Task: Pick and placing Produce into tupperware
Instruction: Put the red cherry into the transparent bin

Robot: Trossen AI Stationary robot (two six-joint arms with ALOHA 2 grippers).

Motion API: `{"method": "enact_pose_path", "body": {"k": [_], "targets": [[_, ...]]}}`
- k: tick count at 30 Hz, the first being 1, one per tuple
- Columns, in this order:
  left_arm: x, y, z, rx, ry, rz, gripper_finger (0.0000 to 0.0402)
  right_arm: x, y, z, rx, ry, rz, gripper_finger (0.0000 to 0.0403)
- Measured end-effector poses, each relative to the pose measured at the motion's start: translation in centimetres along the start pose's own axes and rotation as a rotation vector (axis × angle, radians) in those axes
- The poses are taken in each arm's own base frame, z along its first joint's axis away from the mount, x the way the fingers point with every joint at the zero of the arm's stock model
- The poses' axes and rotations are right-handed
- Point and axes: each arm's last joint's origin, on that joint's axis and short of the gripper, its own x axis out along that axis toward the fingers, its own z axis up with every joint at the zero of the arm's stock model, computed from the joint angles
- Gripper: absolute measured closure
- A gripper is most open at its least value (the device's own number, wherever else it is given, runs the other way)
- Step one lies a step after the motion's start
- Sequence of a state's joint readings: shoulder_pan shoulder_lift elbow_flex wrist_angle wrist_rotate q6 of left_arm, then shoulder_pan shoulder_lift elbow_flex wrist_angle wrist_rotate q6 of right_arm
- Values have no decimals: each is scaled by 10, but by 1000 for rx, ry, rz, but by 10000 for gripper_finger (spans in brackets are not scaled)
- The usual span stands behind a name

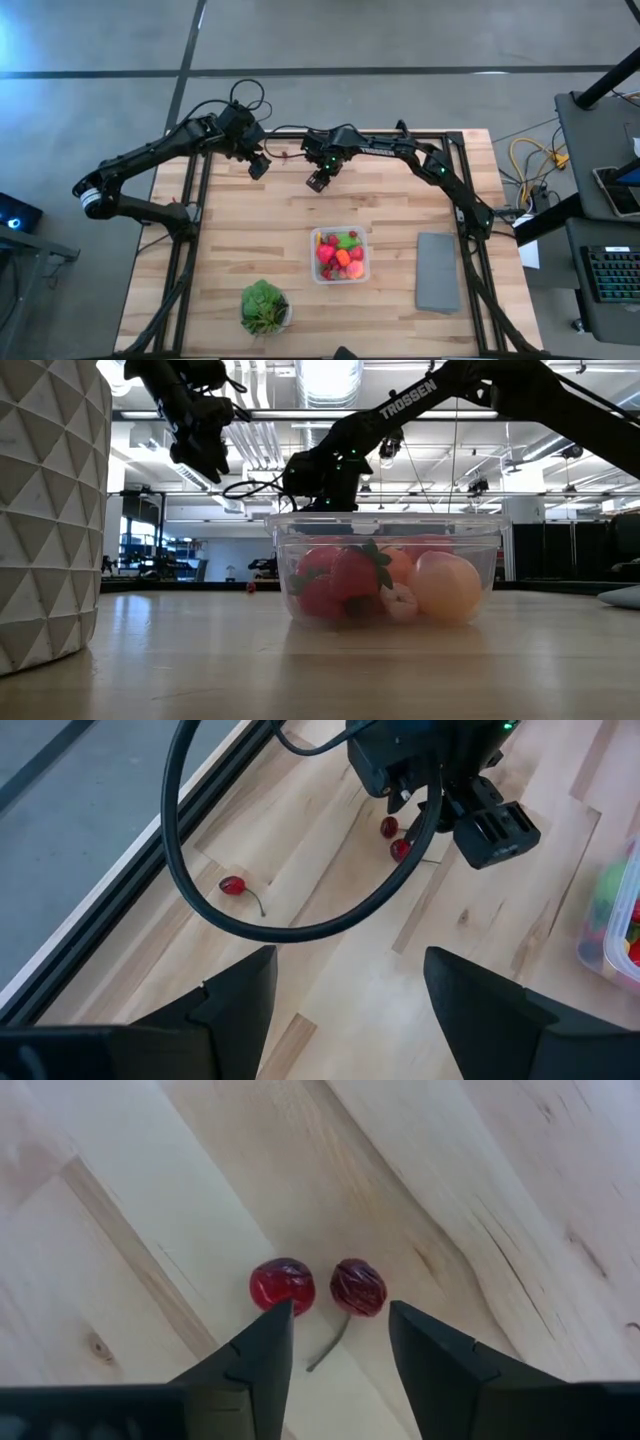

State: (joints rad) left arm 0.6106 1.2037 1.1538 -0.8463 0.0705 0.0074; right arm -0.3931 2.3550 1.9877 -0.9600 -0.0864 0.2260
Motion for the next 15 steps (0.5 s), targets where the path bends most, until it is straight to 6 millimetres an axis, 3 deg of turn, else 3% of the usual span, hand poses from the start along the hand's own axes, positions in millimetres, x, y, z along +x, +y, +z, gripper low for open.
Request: {"method": "enact_pose_path", "body": {"k": [15], "targets": [[0,0,0,0,0,0,162,0,-5,1,7,-3,-10,327]]}}
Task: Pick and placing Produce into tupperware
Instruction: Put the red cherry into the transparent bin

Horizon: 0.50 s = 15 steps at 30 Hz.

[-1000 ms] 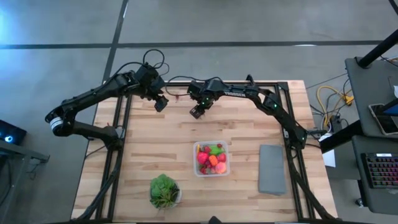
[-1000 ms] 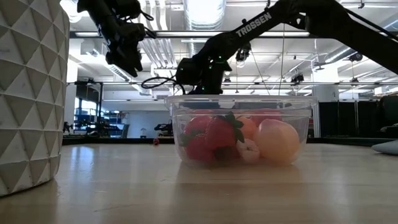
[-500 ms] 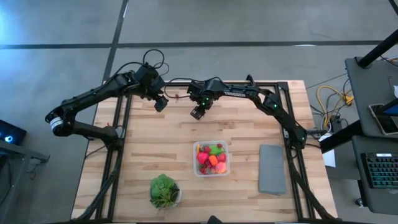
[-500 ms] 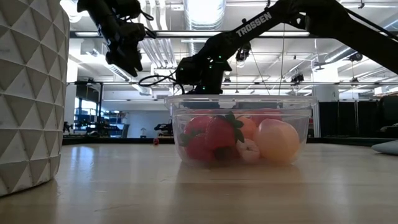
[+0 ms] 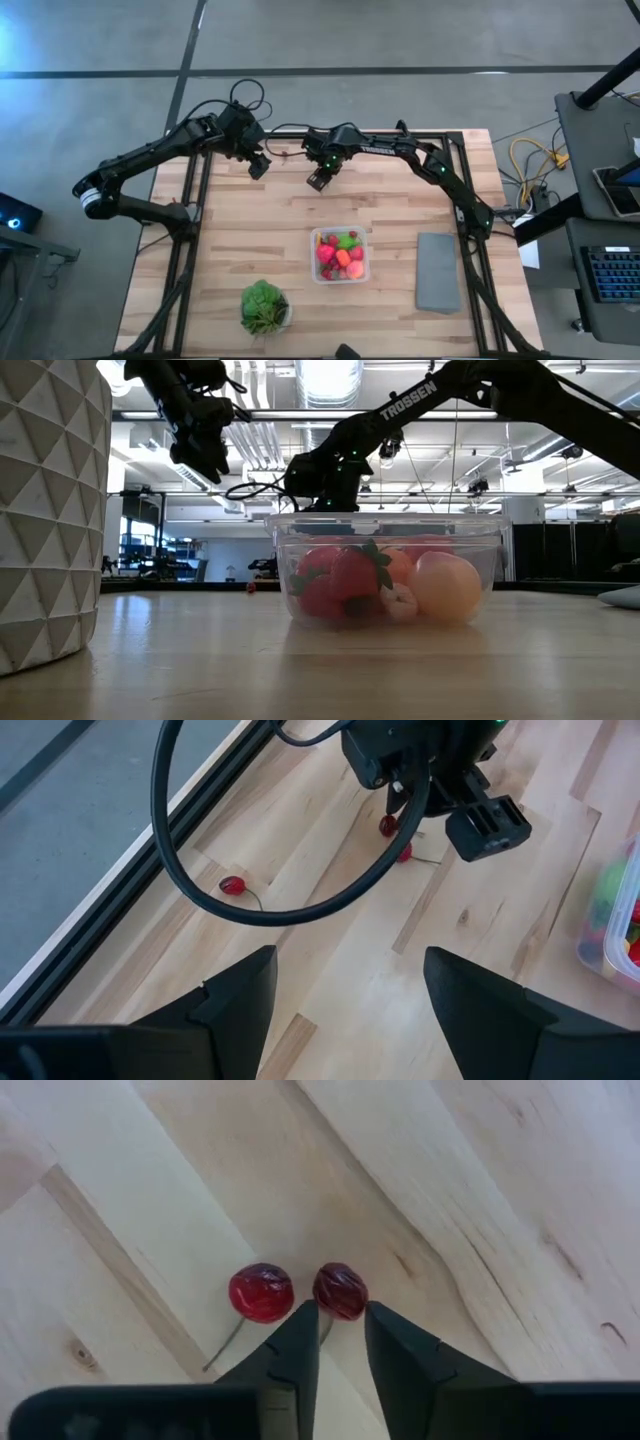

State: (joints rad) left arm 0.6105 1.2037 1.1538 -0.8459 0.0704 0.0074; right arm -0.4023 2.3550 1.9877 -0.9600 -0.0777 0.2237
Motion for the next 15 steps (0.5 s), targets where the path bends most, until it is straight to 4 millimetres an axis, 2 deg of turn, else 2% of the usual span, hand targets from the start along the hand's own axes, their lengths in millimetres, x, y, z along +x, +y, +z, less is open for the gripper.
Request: {"method": "enact_pose_path", "body": {"k": [4,7,11,15], "targets": [[0,0,0,0,0,0,162,-1,0,-1,8,7,-1,336],[0,0,0,0,0,0,162,-12,1,-4,-21,30,2,333],[0,0,0,0,-1,0,162,-41,9,-9,-253,18,9,317],[0,0,1,1,-12,-1,162,-48,15,-13,-494,24,-3,296]]}}
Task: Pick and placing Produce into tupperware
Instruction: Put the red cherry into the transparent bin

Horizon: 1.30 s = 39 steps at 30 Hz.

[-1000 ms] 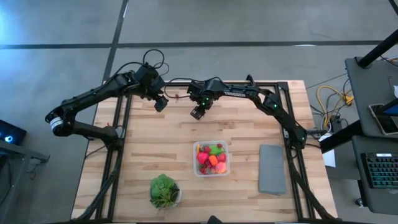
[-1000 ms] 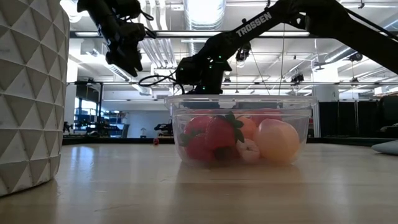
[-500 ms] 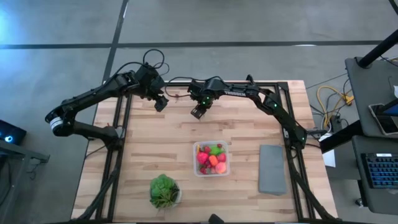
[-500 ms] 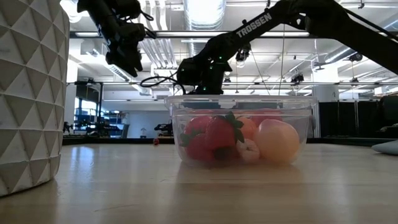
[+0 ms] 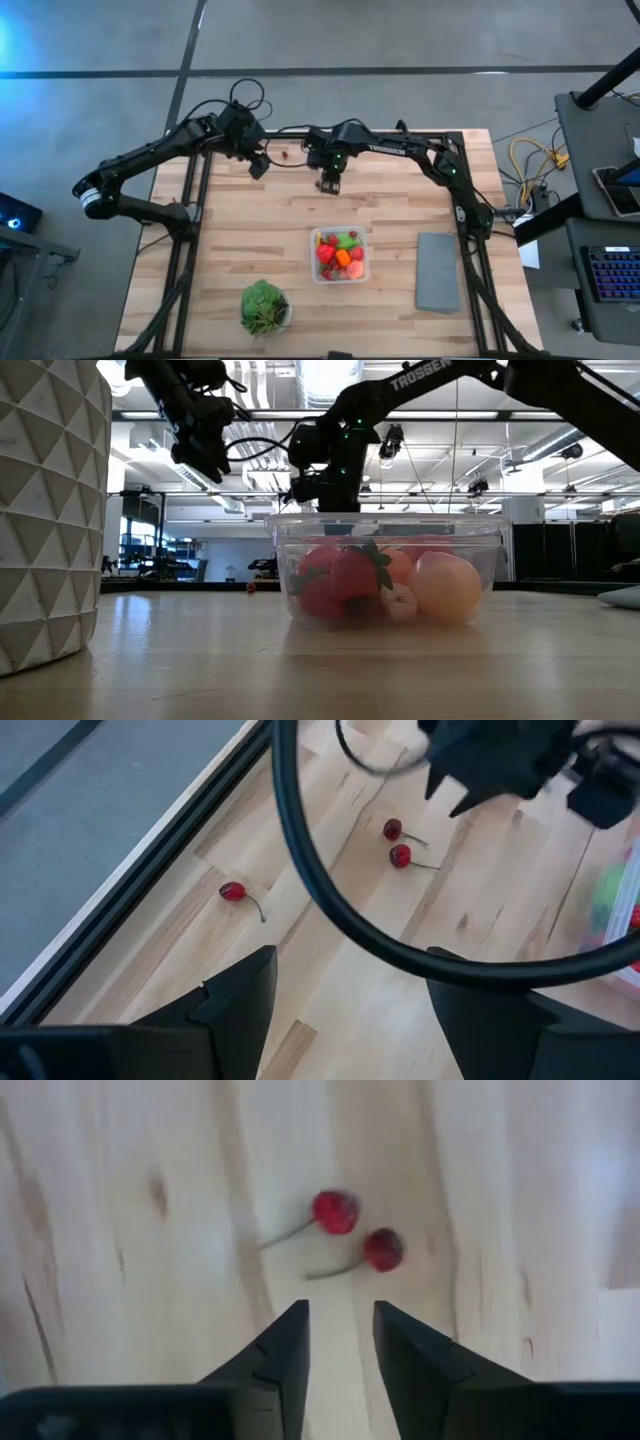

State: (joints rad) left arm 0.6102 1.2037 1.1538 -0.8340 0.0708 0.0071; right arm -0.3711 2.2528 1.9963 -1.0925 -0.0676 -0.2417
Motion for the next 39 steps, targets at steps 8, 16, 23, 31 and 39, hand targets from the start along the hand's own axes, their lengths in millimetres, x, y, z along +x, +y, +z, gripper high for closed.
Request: {"method": "enact_pose_path", "body": {"k": [8,16,23,31,39], "targets": [[0,0,2,1,-21,0,162,17,-3,-3,-210,78,-103,250],[0,0,2,1,-23,0,162,27,-3,3,-253,39,-114,198],[0,0,4,3,-38,0,162,33,-3,3,-235,36,-88,173],[0,0,5,33,-48,1,162,38,-3,5,-211,-10,-66,168],[0,0,5,35,-47,1,162,50,-2,0,-210,-8,-68,170]]}}
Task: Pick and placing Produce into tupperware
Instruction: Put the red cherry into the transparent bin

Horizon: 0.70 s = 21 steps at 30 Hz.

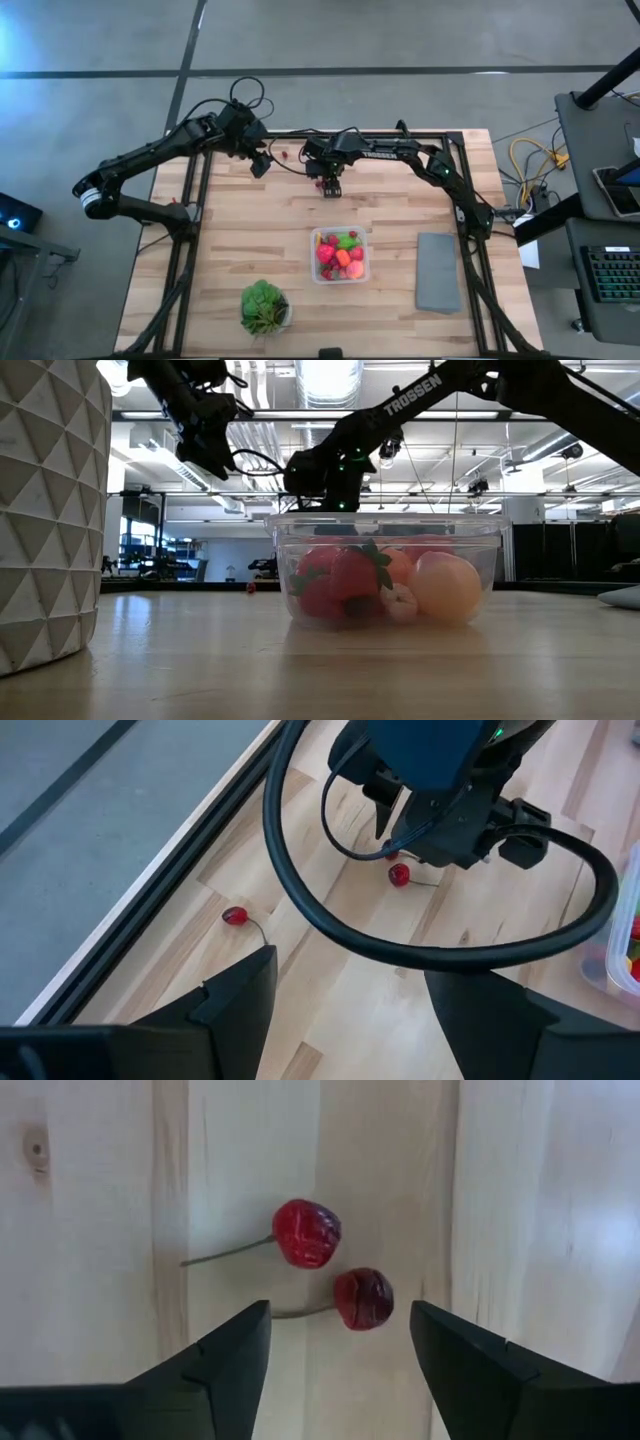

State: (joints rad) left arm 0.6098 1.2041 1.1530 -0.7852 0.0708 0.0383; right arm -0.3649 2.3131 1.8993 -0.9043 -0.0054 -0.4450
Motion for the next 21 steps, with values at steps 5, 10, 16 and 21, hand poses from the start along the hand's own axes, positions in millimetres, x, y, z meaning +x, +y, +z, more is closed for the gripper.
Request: {"method": "enact_pose_path", "body": {"k": [5,10,16,21], "targets": [[0,0,0,1,0,0,162,-1,-1,2,0,-12,-13,175],[0,0,0,1,0,0,162,-1,-1,2,13,-19,-16,186],[0,0,0,0,0,0,162,0,-1,2,18,-16,-15,214],[0,0,0,0,1,0,162,0,-1,2,18,-15,-17,236]]}}
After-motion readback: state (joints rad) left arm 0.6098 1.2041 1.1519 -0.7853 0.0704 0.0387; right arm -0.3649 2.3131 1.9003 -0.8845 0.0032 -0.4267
